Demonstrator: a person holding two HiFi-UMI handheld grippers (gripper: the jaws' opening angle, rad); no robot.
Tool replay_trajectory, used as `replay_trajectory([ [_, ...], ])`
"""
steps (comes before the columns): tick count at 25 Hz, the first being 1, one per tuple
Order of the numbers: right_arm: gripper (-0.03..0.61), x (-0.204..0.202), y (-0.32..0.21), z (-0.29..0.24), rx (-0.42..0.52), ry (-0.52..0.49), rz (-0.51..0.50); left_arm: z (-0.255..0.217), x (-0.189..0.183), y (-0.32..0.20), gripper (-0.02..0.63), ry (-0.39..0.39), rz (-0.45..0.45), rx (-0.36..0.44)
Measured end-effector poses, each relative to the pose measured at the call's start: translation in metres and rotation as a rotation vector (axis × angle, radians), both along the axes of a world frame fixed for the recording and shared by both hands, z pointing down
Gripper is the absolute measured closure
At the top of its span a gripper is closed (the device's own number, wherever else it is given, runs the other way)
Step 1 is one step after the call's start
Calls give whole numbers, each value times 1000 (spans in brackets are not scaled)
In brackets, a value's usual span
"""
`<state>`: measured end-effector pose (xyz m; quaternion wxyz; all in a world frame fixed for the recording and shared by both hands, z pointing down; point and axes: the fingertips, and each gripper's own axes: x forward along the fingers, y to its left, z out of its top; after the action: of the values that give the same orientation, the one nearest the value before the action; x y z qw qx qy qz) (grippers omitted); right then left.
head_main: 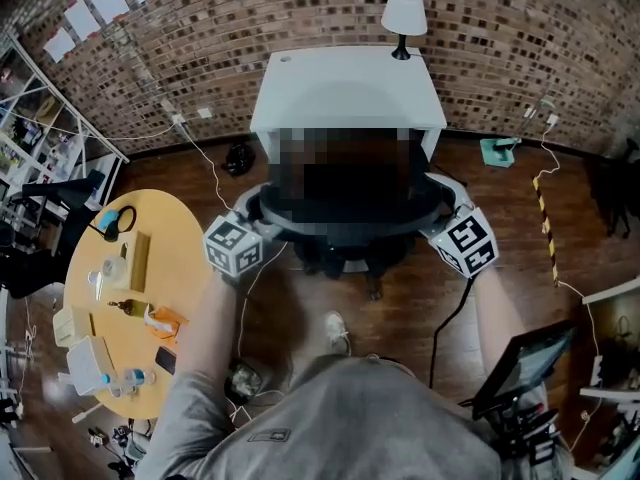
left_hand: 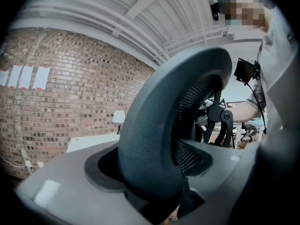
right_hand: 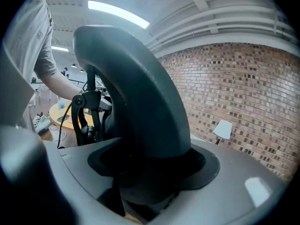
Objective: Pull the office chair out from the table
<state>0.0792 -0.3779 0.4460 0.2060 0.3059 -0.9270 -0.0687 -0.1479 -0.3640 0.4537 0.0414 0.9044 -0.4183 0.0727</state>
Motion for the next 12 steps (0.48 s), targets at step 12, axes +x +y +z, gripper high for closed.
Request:
replay_trajectory([
  [12,232,5,60,2,-5,-8,-26,1,4,64,288,-3,-34,-9],
])
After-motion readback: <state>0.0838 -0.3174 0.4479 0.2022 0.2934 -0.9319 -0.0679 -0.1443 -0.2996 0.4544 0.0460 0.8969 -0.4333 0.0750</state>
